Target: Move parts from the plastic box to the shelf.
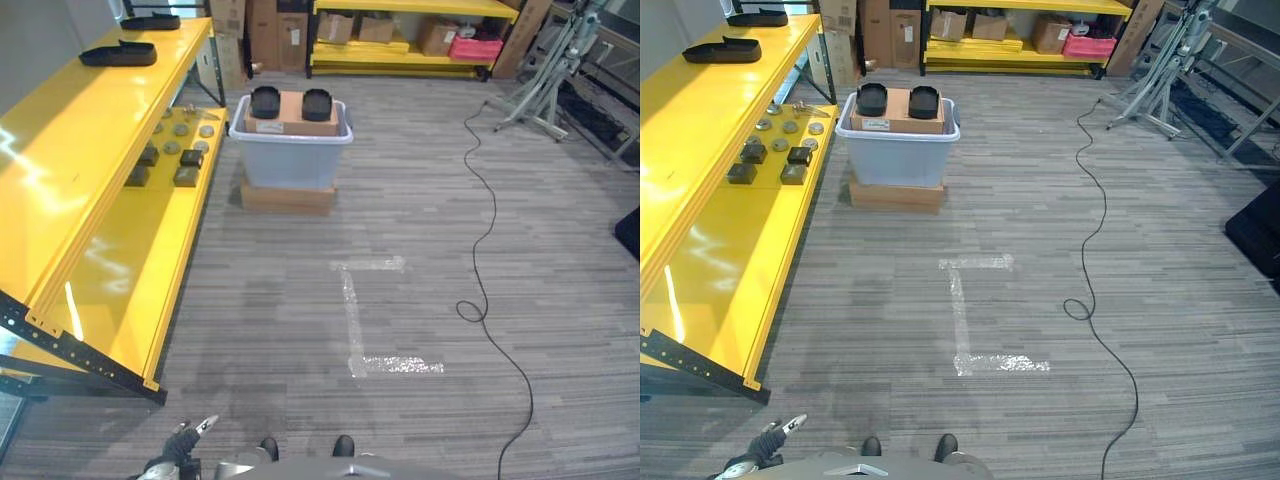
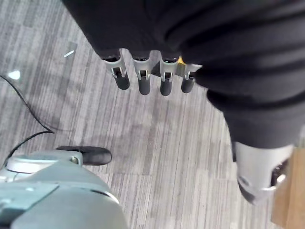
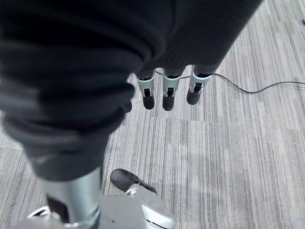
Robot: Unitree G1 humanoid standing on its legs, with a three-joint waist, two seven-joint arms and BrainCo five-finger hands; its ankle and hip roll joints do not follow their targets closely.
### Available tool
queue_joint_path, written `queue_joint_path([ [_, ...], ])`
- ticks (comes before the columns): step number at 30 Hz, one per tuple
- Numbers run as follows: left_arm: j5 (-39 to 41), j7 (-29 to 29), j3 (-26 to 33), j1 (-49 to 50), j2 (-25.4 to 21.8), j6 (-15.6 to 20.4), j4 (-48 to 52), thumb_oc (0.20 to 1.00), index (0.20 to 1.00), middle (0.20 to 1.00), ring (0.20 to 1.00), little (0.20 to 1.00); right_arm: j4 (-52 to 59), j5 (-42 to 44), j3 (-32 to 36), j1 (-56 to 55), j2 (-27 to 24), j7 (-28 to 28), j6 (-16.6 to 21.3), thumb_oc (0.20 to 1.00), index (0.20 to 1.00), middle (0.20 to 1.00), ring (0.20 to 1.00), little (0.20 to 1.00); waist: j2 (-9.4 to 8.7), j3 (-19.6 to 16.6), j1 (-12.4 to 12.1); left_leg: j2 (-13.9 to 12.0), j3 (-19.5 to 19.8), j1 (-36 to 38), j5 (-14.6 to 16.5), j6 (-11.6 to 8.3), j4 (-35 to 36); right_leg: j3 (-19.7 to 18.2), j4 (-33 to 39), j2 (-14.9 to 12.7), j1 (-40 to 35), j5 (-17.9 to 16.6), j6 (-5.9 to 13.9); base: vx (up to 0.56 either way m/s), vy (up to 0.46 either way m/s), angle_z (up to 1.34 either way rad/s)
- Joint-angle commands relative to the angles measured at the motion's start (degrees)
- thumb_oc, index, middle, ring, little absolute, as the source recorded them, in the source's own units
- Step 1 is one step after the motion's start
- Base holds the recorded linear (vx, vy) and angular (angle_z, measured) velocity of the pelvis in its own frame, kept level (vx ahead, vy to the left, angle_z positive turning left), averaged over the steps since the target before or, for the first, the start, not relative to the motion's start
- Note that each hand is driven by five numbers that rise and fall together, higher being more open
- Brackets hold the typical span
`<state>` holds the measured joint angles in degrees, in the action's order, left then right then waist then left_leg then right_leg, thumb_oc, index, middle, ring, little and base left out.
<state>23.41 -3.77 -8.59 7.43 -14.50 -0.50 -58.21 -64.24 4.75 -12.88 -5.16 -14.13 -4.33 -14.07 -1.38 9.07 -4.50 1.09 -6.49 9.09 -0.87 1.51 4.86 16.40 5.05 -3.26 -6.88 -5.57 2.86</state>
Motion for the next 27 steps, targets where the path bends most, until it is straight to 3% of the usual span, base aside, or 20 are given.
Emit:
queue_joint_path([
  [1,-1.04,-3.47,1.3,-4.27,1.71,-0.72,-3.83,1.0,1.0,1.0,1.0,1.0,-2.62,2.08,-1.61,3.16,-0.74,-1.12,0.36,1.0,1.0,1.0,1.0,1.0,0.54,0.97,-0.52,1.37,-2.2,0.26,3.62,0.39,-0.15,1.78,-0.05,-0.99,-3.03,3.93,4.19,0.0,0.0,0.0],
  [17,1.12,-6.09,1.32,-5.06,2.92,-0.18,-5.4,1.0,1.0,1.0,1.0,1.0,-6.46,6.15,1.46,4.48,-0.06,-4.67,4.65,1.0,1.0,1.0,1.0,1.0,1.12,-0.16,-0.74,1.53,-1.98,0.67,3.68,0.23,-0.18,1.74,-0.05,-1.34,-3.43,3.85,4.29,0.0,0.0,0.0],
  [20,3.74,-5.47,1.65,-5.69,2.93,1.02,-4.52,1.0,1.0,1.0,1.0,1.0,-5.35,13.56,2.3,5.04,-0.24,-3.14,11.94,1.0,1.0,1.0,1.0,1.0,1.04,-0.23,-0.94,1.52,-1.78,1.12,3.65,0.18,-0.1,1.72,-0.05,-1.37,-3.86,3.77,4.29,0.0,0.001,0.01],
  [21,3.74,-5.47,1.65,-5.69,2.93,1.02,-4.52,1.0,1.0,1.0,1.0,1.0,-5.35,13.56,2.3,5.04,-0.24,-3.14,11.94,1.0,1.0,1.0,1.0,1.0,1.04,-0.23,-0.94,1.52,-1.78,1.12,3.65,0.18,-0.1,1.72,-0.05,-1.37,-3.86,3.77,4.29,0.0,0.0,0.0],
  [23,6.46,-4.12,2.74,-5.93,2.39,2.55,0.32,1.0,1.0,1.0,1.0,1.0,4.21,24.42,3.4,5.62,-1.08,-3.5,13.79,1.0,1.0,1.0,1.0,1.0,0.92,-0.54,-0.57,1.42,-1.93,0.94,3.43,0.18,-0.08,1.41,-0.05,-1.5,-3.59,3.61,4.16,0.0,0.0,0.0],
  [25,8.64,-3.83,3.66,-5.53,1.63,2.54,5.89,1.0,1.0,1.0,1.0,1.0,11.92,26.03,4.22,5.18,-1.95,-4.26,13.48,1.0,1.0,1.0,1.0,1.0,0.91,-0.64,-0.09,1.32,-2.29,0.94,3.51,0.21,-0.09,1.15,-0.05,-1.53,-3.3,3.45,4.17,-0.02,0.011,-0.01],
  [26,12.93,-3.42,4.52,-5.08,0.18,2.66,15.17,1.0,1.0,1.0,1.0,1.0,23.17,27.4,4.58,4.0,-3.31,-6.53,13.81,1.0,1.0,1.0,1.0,1.0,0.91,-0.6,0.54,1.21,-2.77,0.78,3.42,0.24,-0.11,0.95,-0.05,-1.57,-3.0,3.26,4.05,-0.04,0.018,-0.01],
  [27,14.15,-3.31,4.63,-4.88,-0.39,2.4,18.03,1.0,1.0,1.0,1.0,1.0,25.93,28.03,4.88,3.65,-3.68,-6.81,12.55,1.0,1.0,1.0,1.0,1.0,0.94,-0.45,0.69,1.18,-2.87,0.94,3.5,0.26,-0.13,0.87,-0.05,-1.55,-3.09,3.24,4.07,-0.05,0.018,0.0],
])
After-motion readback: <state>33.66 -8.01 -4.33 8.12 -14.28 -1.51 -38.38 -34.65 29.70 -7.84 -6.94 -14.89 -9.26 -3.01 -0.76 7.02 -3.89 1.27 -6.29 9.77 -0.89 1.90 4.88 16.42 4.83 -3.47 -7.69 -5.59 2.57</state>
